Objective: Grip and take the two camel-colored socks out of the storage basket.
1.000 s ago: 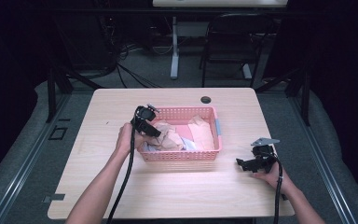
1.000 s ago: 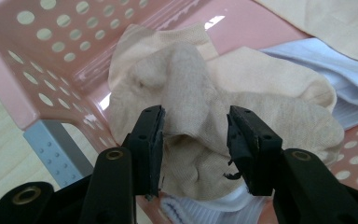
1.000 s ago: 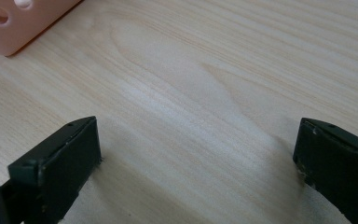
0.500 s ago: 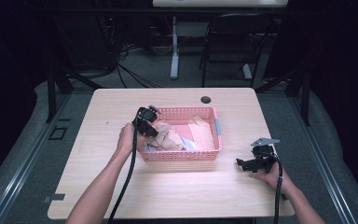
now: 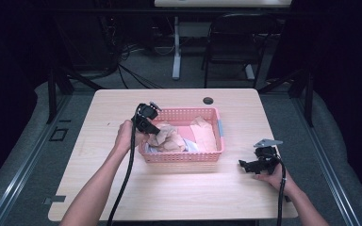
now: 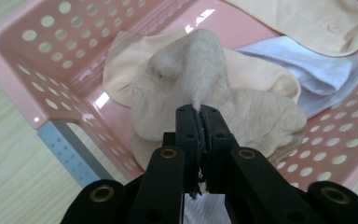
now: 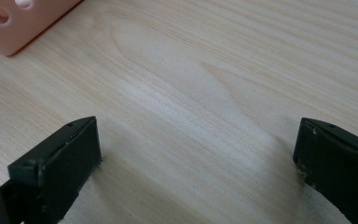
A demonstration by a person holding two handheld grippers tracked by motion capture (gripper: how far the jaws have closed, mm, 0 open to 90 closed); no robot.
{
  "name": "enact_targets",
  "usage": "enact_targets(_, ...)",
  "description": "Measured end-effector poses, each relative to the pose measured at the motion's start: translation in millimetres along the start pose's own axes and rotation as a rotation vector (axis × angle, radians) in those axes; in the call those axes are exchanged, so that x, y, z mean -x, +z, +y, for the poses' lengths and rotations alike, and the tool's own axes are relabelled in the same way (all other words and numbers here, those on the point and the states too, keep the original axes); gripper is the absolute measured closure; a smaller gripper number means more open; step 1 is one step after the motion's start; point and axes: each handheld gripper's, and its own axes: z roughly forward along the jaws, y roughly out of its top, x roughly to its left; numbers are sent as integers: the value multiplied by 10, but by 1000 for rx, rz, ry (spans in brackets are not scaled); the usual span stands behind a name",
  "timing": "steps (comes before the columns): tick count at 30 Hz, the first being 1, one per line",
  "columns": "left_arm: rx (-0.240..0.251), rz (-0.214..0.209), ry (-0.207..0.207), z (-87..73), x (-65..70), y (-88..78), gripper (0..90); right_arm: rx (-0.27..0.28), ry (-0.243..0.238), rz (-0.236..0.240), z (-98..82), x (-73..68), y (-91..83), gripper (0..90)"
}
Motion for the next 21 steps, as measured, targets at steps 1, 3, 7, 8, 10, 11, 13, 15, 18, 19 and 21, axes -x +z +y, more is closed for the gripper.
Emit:
enact_targets(1, 1, -1, 1, 9, 3, -23, 870, 1, 0, 0, 0, 0, 0, 0)
enact_targets(3, 6, -2, 13, 41, 8, -100, 870, 0, 1, 0, 0, 0, 0, 0)
enact_targets(7, 15, -6, 21, 78, 11, -182, 871, 0, 0, -1, 0, 0, 0, 0)
enact_targets(8, 21, -5, 25, 107, 16, -242, 871, 1, 0, 0, 0, 0, 0, 0)
enact_targets(10, 26, -8, 26, 121, 18, -272, 871, 0, 0, 0, 0, 0, 0, 0)
enact_targets(11, 28, -10, 28, 137, 19, -302, 871, 0, 0, 0, 0, 0, 0, 0)
enact_targets(13, 33, -18, 31, 167, 24, -363, 871, 0, 0, 0, 0, 0, 0, 0)
enact_targets(15, 35, -17, 37, 197, 30, -418, 871, 1, 0, 0, 0, 0, 0, 0)
enact_targets(18, 38, -29, 42, 251, 32, -510, 871, 0, 0, 0, 0, 0, 0, 0)
enact_targets(19, 37, -31, 46, 264, 32, -533, 872, 0, 0, 0, 0, 1, 0, 0)
enact_targets(21, 35, -32, 50, 279, 35, -554, 871, 1, 0, 1, 0, 1, 0, 0)
